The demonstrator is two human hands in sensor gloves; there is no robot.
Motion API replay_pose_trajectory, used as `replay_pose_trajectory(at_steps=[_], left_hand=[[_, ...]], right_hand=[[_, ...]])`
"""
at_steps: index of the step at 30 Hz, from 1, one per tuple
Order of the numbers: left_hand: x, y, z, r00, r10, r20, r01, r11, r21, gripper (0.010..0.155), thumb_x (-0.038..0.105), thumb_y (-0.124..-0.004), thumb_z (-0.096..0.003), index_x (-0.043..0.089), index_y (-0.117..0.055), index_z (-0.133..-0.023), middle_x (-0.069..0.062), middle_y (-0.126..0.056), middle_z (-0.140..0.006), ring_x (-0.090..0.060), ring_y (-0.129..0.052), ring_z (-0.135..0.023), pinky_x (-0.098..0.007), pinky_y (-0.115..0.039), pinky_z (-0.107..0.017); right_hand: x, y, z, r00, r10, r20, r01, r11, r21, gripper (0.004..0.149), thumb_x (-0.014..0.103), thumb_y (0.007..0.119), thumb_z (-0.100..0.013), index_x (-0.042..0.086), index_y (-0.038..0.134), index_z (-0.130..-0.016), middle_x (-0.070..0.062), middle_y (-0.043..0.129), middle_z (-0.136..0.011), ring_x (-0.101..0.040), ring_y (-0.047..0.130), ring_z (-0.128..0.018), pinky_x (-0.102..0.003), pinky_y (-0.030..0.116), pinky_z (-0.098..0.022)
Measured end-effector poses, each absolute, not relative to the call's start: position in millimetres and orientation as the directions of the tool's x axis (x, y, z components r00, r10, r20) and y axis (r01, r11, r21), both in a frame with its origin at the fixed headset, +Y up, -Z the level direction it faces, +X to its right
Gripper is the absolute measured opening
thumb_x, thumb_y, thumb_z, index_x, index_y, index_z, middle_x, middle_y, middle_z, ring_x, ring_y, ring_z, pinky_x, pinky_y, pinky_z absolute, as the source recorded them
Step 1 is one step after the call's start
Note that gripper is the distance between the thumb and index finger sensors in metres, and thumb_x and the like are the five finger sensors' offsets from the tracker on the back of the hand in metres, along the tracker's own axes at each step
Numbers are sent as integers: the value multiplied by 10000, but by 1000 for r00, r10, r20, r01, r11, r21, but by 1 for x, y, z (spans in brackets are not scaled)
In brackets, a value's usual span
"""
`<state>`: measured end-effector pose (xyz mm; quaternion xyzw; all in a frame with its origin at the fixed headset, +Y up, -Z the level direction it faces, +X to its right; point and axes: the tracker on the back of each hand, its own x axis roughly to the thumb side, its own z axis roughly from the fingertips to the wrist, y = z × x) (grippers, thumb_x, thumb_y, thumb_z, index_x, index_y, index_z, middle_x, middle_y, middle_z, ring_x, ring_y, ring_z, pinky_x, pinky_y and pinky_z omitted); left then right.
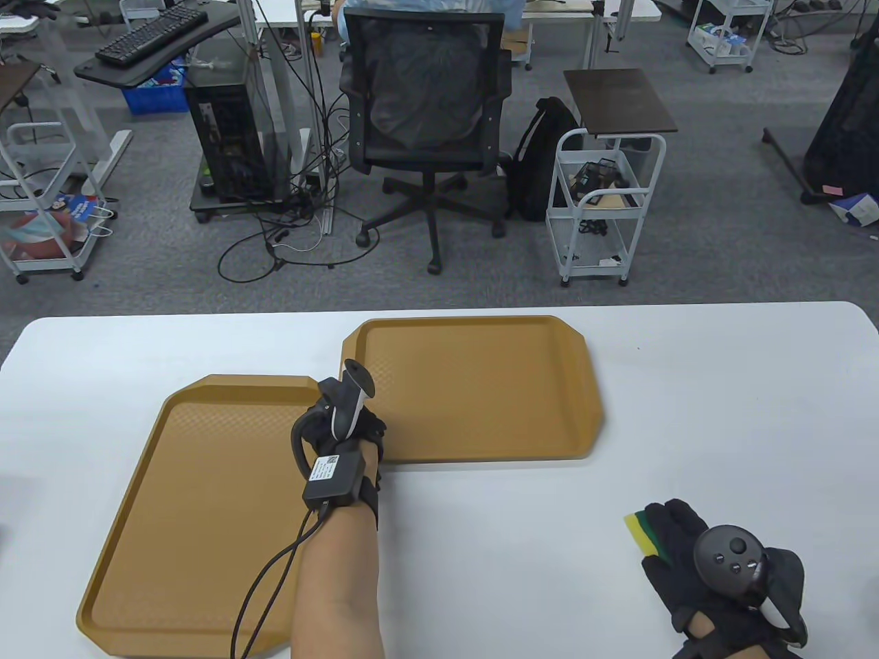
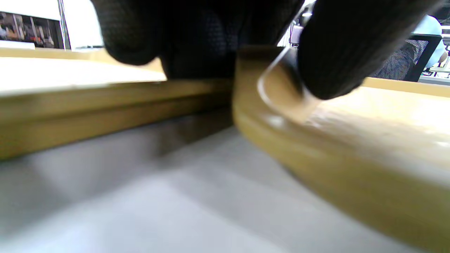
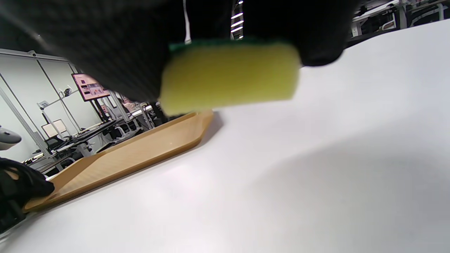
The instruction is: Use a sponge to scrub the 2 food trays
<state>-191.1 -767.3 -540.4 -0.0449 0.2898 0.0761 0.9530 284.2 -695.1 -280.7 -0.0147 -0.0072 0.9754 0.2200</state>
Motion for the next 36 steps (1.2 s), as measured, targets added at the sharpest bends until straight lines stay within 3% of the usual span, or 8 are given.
replay_pose_trajectory(at_steps=[7,18,25,30,33,36], left_hand=[[-263,-761,-493,802,145,-579,-218,974,-58,819,662,-816,-380,294,-652,-1093,-84,-696,-1085,-416,-770,-942,-599,-623,-690],[-402,-783,-403,607,82,-791,-273,956,-110,871,631,-784,-437,272,-437,-1151,-89,-357,-1200,-496,-358,-1129,-702,-367,-768],[-441,-785,-397,555,80,-828,-302,947,-111,788,555,-731,-475,231,-458,-1139,-115,-462,-1181,-484,-507,-1108,-680,-448,-765],[-456,-782,-410,557,-68,-828,-186,961,-204,644,402,-722,-512,276,-556,-1121,-25,-684,-1073,-299,-742,-963,-522,-650,-740],[-469,-781,-415,528,-86,-845,-169,964,-204,501,340,-761,-508,342,-773,-1008,21,-815,-941,-248,-838,-821,-467,-725,-679],[-481,-780,-413,495,37,-868,-277,954,-117,495,304,-746,-439,258,-813,-928,9,-857,-870,-253,-874,-748,-472,-760,-623]], right_hand=[[284,-695,-281,-906,424,-8,-423,-906,-20,675,366,924,-442,272,631,-1042,-92,556,-1131,-446,790,-859,-580,721,-635],[277,-690,-275,-905,424,11,-425,-904,-41,676,373,917,-445,271,624,-1045,-95,559,-1130,-439,790,-861,-576,722,-634],[277,-690,-274,-915,404,-6,-403,-914,-49,674,372,916,-445,271,624,-1045,-95,557,-1130,-438,789,-860,-575,723,-633],[277,-692,-275,-919,393,-21,-392,-919,-44,674,371,916,-445,271,624,-1045,-95,559,-1130,-438,790,-860,-573,724,-632],[277,-695,-277,-920,389,-35,-388,-921,-37,672,369,916,-446,271,625,-1044,-94,558,-1130,-438,788,-861,-573,723,-633],[278,-696,-279,-919,392,-43,-391,-920,-31,672,368,916,-445,268,627,-1044,-94,556,-1131,-440,786,-862,-574,721,-634]])
